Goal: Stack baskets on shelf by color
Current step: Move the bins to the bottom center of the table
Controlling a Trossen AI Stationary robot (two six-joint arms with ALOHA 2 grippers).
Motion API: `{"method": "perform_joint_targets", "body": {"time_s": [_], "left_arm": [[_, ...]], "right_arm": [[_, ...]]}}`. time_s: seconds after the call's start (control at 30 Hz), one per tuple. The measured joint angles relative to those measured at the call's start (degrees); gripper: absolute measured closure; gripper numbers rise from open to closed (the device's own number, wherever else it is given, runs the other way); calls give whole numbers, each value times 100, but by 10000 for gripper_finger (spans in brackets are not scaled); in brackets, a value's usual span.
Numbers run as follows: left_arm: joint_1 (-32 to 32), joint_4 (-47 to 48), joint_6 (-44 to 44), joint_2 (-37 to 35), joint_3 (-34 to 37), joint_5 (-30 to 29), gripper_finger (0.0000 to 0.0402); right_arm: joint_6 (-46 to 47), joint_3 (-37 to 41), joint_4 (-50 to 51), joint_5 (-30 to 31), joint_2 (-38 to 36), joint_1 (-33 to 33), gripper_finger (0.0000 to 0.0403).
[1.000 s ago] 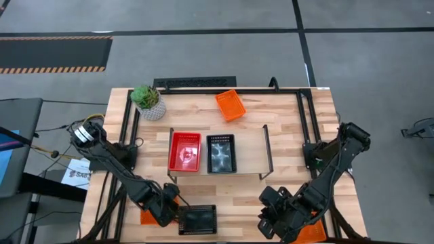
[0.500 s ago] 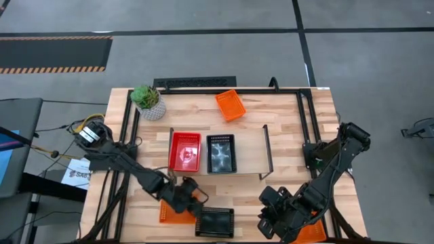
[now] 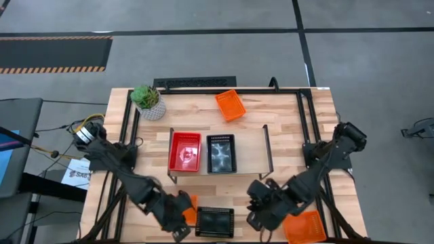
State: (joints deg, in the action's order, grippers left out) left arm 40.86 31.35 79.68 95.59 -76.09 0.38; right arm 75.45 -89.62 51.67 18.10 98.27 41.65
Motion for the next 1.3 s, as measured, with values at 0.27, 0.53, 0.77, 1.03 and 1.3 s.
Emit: {"method": "perform_joint_targets", "body": {"time_s": [0.27, 0.53, 0.77, 1.03, 1.3], "left_arm": [[712, 3689, 781, -10, -1048, -1579, 402], [1175, 4945, 2577, 306, -156, -722, 401], [1432, 3211, 3217, 276, 931, -486, 401], [1064, 1547, 3125, 403, 1291, -1140, 401], [122, -175, 1372, 757, 1300, -1257, 401]], "right_arm": [[-1236, -9, -805, -709, 368, -680, 271], [-1145, -11, -883, -929, 518, -572, 271], [-980, -11, -884, -925, 515, -466, 271], [-884, -11, -873, -924, 515, -311, 271], [-503, -11, -622, -917, 515, -269, 272]]}}
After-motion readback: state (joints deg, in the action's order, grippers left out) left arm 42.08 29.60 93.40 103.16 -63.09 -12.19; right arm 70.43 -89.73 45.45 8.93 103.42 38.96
